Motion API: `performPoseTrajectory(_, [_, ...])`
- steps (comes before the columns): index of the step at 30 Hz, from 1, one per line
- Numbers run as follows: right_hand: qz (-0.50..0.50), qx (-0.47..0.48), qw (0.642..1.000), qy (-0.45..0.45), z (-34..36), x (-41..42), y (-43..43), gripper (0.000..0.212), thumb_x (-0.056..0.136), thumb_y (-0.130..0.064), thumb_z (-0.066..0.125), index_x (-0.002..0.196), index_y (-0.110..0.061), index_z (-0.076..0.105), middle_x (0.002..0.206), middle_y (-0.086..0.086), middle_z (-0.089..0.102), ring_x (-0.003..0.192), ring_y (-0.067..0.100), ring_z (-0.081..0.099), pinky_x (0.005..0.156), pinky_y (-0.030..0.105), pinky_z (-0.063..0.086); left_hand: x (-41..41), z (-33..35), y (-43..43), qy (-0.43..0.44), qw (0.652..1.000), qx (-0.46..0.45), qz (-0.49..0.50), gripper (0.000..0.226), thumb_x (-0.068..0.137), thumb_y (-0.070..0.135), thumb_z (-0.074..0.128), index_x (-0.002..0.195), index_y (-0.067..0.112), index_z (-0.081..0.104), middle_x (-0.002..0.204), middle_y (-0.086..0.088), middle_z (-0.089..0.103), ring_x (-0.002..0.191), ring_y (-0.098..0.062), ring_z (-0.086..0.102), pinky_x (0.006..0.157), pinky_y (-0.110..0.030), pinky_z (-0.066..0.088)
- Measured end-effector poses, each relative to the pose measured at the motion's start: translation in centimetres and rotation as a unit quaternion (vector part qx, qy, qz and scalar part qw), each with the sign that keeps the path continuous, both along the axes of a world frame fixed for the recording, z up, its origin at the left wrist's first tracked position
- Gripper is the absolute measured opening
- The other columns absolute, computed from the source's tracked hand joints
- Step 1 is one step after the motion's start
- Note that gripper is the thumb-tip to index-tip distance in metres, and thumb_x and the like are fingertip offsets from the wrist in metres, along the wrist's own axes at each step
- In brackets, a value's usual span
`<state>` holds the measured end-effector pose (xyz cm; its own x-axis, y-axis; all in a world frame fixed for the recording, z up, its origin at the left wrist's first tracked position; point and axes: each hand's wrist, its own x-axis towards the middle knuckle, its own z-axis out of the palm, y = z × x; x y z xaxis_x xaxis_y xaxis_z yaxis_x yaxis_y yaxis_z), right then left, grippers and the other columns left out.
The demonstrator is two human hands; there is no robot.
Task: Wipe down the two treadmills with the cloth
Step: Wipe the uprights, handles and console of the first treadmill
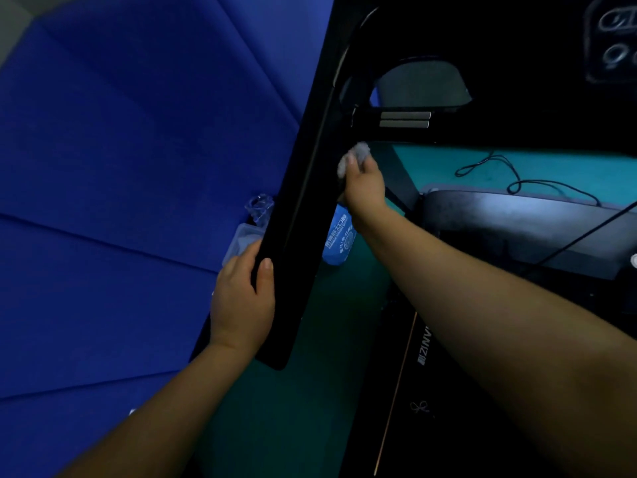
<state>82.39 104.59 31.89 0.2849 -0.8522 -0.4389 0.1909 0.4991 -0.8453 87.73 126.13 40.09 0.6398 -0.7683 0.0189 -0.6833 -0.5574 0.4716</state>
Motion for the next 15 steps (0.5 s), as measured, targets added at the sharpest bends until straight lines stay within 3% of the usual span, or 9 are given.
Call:
performPoseTrajectory(2, [0.014, -0.009, 1.000, -0.007, 0.0, -0.5, 1.5, 0.034, 0.099, -0.020, 0.047, 0.132, -0.014, 0.051, 0.122, 0.007, 0.061, 0.112, 0.020, 0.059, 0.103, 0.033, 0.044, 0.0, 0.0, 0.0, 0.002, 1.000, 0.002, 0.000, 0.049, 0.094, 0.045, 0.031, 0.136, 0.026, 0.048, 0.120, 0.004, 0.055, 0.114, -0.017, 0.050, 0.095, -0.037, 0.044])
performPoseTrajectory(4, [0.035, -0.027, 0.999, 0.001, 0.1, -1.1, 3.0, 0.044, 0.099, -0.014, 0.046, 0.142, -0.011, 0.042, 0.138, 0.009, 0.053, 0.126, 0.022, 0.051, 0.112, 0.035, 0.036, -0.1, 0.0, 0.0, 0.000, 1.000, 0.000, -0.004, 0.049, 0.094, 0.044, 0.031, 0.136, 0.025, 0.049, 0.119, 0.005, 0.055, 0.113, -0.016, 0.049, 0.094, -0.034, 0.043])
performPoseTrajectory(8, [0.081, -0.014, 0.996, 0.041, -0.4, -2.2, 6.9, 0.052, 0.093, -0.025, 0.052, 0.144, -0.021, 0.042, 0.132, 0.007, 0.059, 0.120, 0.024, 0.057, 0.106, 0.046, 0.043, 0.0, 0.0, 0.0, -0.004, 1.000, 0.009, 0.000, 0.047, 0.098, 0.042, 0.034, 0.138, 0.023, 0.047, 0.126, 0.000, 0.055, 0.119, -0.019, 0.049, 0.097, -0.041, 0.045])
performPoseTrajectory(12, [0.127, -0.035, 0.990, 0.052, -0.4, -3.9, 11.4, 0.044, 0.094, -0.012, 0.054, 0.138, -0.012, 0.049, 0.129, 0.007, 0.061, 0.116, 0.016, 0.057, 0.106, 0.030, 0.041, 0.3, -0.3, 0.1, -0.010, 1.000, 0.010, -0.003, 0.044, 0.101, 0.037, 0.037, 0.141, 0.022, 0.044, 0.135, -0.003, 0.052, 0.126, -0.020, 0.045, 0.103, -0.039, 0.040])
performPoseTrajectory(15, [0.132, -0.032, 0.990, 0.033, -0.8, -4.9, 15.6, 0.035, 0.091, -0.003, 0.058, 0.126, -0.002, 0.058, 0.118, 0.013, 0.066, 0.104, 0.015, 0.060, 0.101, 0.030, 0.044, 0.4, -0.5, 0.2, -0.017, 1.000, 0.015, -0.001, 0.044, 0.101, 0.038, 0.035, 0.142, 0.023, 0.043, 0.138, -0.004, 0.049, 0.128, -0.021, 0.043, 0.104, -0.041, 0.040])
